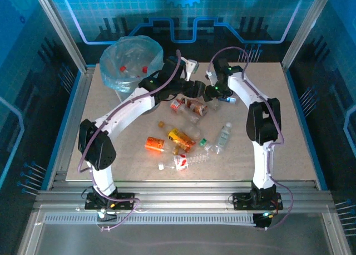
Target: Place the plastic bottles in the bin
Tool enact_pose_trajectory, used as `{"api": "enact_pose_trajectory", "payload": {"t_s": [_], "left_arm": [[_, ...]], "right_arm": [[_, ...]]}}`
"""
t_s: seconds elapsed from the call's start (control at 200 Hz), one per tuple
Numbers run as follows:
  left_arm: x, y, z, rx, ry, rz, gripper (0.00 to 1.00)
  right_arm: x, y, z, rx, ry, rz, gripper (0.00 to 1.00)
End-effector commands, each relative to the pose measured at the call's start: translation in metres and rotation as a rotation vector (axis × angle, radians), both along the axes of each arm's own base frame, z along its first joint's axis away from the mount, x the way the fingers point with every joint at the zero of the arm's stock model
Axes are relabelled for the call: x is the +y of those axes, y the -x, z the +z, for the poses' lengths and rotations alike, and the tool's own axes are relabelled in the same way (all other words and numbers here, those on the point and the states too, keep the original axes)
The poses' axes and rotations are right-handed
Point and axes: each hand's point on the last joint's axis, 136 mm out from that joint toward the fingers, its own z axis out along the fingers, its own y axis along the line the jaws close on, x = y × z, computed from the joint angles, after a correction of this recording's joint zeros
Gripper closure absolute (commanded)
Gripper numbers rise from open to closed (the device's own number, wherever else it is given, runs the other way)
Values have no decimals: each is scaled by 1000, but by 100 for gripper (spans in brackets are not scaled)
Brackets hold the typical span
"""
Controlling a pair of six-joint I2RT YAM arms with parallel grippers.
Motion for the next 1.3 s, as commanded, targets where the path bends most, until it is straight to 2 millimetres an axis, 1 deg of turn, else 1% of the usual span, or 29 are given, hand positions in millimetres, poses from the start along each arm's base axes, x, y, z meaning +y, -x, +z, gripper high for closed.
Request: {"api": "enact_pose_trajectory", "payload": {"t_s": [0.0,0.18,0.34,0.35,0.36,0.405,0.545,0.595,0.62,0.685,0.74,0.77,0.84,0.88,0.89,0.9,1.055,1.201,1.296], "left_arm": [[-7,-2,8,-5,22,-16,29],[-9,-5,2,6,14,-15,29],[-8,-7,0,11,11,-9,29],[-8,-7,0,11,11,-9,29],[-8,-7,-1,12,11,-9,29],[-9,-7,-1,13,12,-9,29],[-8,-8,-4,17,6,-5,29],[-8,-8,-3,14,6,-4,29],[-7,-9,-2,13,7,-2,29],[-8,-9,0,9,10,-2,29],[-7,-10,1,7,11,-2,29],[-6,-10,3,4,12,0,29],[-6,-10,5,1,12,0,29],[-5,-11,9,-4,16,3,29],[-5,-11,9,-5,15,3,29],[-5,-11,9,-5,16,3,29],[-3,-8,21,-19,30,9,29],[1,-4,40,-40,64,20,29],[3,1,55,-52,100,30,29]], "right_arm": [[-6,-2,-10,42,40,15,33],[-4,-5,-29,81,44,22,33],[1,-2,-30,93,29,31,33],[1,-1,-42,116,35,32,33],[1,-1,-44,119,37,33,33],[1,0,-47,123,41,33,32],[1,2,-55,147,39,35,33],[2,3,-56,151,36,37,35],[3,4,-55,152,31,40,39],[3,5,-55,155,28,43,43],[4,5,-50,150,22,46,44],[5,5,-48,148,15,47,48],[8,7,-39,141,-2,48,52],[9,9,-39,146,-13,51,55],[10,8,-29,129,-20,50,55],[10,8,-26,122,-23,50,55],[9,14,5,65,-48,30,58],[7,22,41,-6,-69,11,59],[4,32,65,-47,-73,3,59]]}}
